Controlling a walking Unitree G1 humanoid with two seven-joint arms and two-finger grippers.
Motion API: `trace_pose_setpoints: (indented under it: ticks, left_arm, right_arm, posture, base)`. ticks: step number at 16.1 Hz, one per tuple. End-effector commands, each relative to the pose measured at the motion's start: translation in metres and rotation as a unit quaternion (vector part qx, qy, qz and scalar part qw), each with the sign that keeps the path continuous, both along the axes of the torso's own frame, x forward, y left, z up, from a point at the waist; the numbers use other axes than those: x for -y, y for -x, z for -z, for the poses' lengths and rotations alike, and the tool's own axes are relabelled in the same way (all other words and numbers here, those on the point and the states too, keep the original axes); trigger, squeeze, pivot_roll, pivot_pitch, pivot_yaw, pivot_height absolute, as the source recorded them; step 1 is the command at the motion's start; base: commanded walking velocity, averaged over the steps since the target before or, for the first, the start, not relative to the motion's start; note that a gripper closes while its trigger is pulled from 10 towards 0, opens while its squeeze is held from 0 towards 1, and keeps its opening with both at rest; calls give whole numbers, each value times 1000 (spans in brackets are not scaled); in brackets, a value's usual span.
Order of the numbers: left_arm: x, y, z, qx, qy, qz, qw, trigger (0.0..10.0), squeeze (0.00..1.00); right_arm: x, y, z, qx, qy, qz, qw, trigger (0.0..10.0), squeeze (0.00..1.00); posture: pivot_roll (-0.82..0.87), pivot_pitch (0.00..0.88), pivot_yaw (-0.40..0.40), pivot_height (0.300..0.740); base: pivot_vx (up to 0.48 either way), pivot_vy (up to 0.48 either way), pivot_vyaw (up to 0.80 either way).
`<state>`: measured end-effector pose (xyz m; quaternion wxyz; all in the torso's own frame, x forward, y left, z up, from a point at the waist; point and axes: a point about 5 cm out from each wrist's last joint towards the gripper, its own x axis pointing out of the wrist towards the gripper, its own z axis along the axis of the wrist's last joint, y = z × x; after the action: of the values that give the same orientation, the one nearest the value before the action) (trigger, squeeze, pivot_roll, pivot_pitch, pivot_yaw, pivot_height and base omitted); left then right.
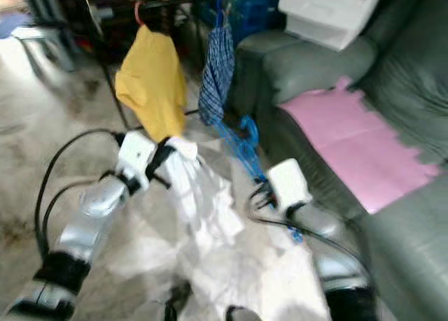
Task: Hang hanger
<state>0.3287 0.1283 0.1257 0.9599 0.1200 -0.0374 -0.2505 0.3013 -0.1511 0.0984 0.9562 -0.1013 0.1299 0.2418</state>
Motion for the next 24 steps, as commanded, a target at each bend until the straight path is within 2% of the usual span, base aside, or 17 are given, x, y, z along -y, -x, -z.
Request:
trace_pose_setpoints:
  ticks: [1, 4, 6, 7, 11, 16, 24]
  left_arm:
    - [9, 2, -7, 14, 13, 6, 1000, 10000, 0]
    - [19, 3, -16, 33, 10, 25, 999, 10000, 0]
    - [19, 2, -20, 43, 11, 23, 999, 10000, 0]
    - [20, 3, -22, 44, 26, 23, 998, 10000, 0]
    - [26, 11, -23, 43, 52, 46, 997, 10000, 0]
    - [29, 13, -24, 35, 36, 73, 996, 10000, 0]
    - [31, 16, -21, 40, 25, 72, 996, 10000, 0]
  right_arm:
    - [-2, 0, 3, -9, 6, 4, 1000, 10000, 0]
    - [-19, 4, 8, -11, 20, -17, 1000, 10000, 0]
    - [-23, 3, 11, -12, 20, -17, 1000, 10000, 0]
    - [-24, 3, 9, -9, 16, -11, 1000, 10000, 0]
    - [-21, 2, 9, -6, 16, 14, 1000, 10000, 0]
    - [-27, 4, 11, -5, 5, 22, 1000, 10000, 0]
    - [-11, 2, 9, -1, 21, 26, 999, 10000, 0]
  posture:
    - [-38, 82, -78, 740]
    - [-26, 86, -86, 740]
    - [-25, 84, -85, 740]
    - [-39, 80, -67, 740]
    - [-54, 86, -32, 740]
    - [-42, 90, 0, 740]
    - [-41, 90, -11, 740]
  base:
    - [0, 0, 0]
    - [0, 0, 0]
    - [0, 0, 0]
    - [0, 0, 0]
    - [0, 0, 0]
    - [281, 0, 0]
    - [0, 0, 0]
